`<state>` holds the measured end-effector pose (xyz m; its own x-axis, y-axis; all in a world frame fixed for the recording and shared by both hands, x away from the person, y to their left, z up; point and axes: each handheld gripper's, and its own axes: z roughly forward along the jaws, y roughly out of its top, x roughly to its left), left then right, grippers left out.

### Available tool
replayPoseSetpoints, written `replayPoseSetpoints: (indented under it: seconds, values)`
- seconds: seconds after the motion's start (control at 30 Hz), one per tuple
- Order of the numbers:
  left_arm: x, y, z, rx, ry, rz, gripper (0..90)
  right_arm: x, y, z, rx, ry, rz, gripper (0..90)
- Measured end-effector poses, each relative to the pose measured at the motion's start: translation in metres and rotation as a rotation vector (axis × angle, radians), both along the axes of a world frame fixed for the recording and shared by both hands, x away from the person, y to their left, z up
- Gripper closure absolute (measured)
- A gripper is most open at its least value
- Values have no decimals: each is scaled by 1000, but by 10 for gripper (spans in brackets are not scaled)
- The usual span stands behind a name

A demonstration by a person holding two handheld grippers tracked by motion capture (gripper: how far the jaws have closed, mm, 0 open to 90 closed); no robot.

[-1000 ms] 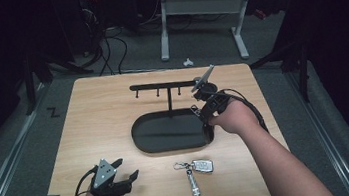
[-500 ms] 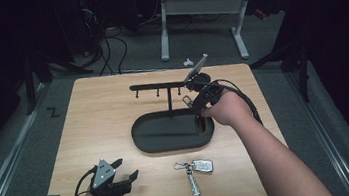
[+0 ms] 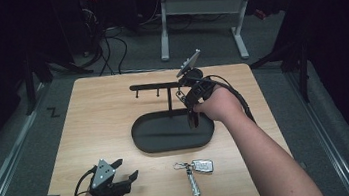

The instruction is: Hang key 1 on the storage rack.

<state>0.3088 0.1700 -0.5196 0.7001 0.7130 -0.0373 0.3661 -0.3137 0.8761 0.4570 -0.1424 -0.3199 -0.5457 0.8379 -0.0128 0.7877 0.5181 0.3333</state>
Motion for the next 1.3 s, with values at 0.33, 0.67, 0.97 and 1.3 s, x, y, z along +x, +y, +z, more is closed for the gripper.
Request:
replayPoseSetpoints:
  seconds: [0.33,0.67,0.97,1.3]
  values:
    - [0,0,0,-2,-1,-1,291,9,1,-7,-11,3,-25,805]
    - [0,1,0,-6,-2,0,292,13,4,-16,-23,-1,-29,805]
    - [0,1,0,-5,-2,2,292,20,7,-22,-28,-14,-47,804]
    - [0,1,-1,-9,-3,1,294,28,11,-29,-38,-25,-64,800]
